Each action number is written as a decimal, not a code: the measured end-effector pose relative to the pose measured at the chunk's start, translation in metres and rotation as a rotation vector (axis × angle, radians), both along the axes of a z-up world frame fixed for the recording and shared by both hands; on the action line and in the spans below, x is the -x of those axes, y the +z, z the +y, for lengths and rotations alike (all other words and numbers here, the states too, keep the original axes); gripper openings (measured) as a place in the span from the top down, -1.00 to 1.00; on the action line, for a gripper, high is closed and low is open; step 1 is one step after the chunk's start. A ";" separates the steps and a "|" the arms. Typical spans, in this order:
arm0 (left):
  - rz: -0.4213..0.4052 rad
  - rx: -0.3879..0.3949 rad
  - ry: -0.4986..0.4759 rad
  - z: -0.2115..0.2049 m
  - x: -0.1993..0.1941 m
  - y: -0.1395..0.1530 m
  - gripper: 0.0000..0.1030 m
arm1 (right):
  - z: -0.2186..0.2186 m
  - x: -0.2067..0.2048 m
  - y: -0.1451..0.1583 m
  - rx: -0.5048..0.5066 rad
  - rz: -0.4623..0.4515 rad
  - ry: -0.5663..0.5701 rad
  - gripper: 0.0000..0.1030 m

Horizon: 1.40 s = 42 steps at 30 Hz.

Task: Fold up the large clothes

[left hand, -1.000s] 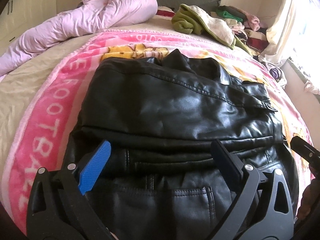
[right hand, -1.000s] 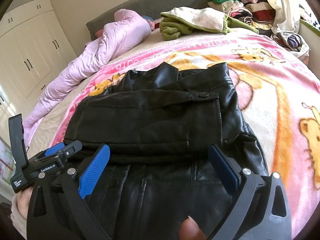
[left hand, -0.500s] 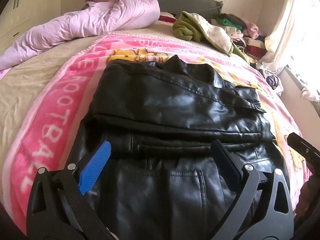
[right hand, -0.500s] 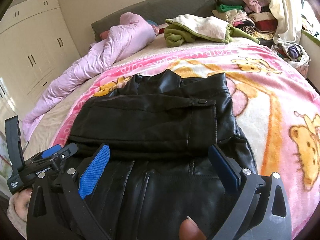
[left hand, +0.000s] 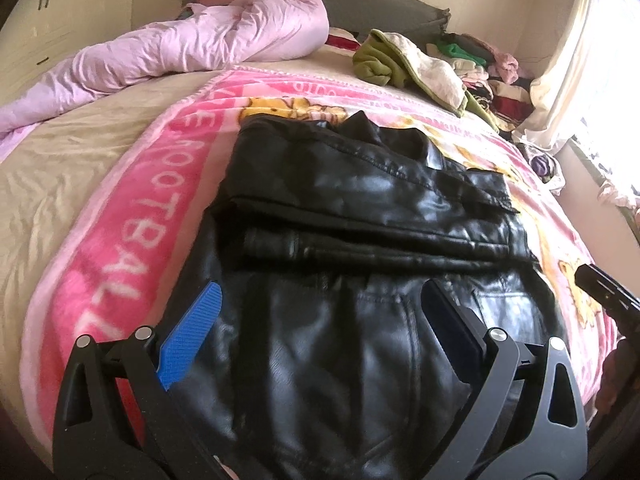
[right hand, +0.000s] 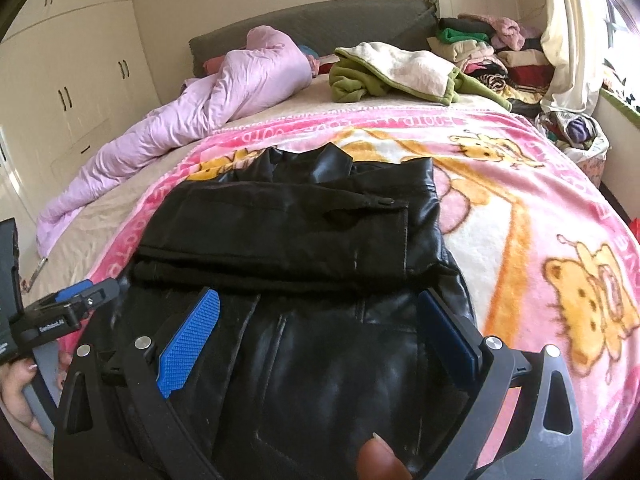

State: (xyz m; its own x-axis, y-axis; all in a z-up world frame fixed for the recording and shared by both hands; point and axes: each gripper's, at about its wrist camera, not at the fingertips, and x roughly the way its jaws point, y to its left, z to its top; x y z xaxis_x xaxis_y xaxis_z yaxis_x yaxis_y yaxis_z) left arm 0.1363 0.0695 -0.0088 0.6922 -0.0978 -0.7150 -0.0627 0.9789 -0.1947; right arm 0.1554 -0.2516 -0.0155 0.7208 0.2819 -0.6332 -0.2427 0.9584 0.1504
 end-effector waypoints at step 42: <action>0.171 -0.178 0.048 0.031 0.086 -0.037 -0.81 | -0.059 0.073 -0.067 0.070 0.187 -0.015 -0.91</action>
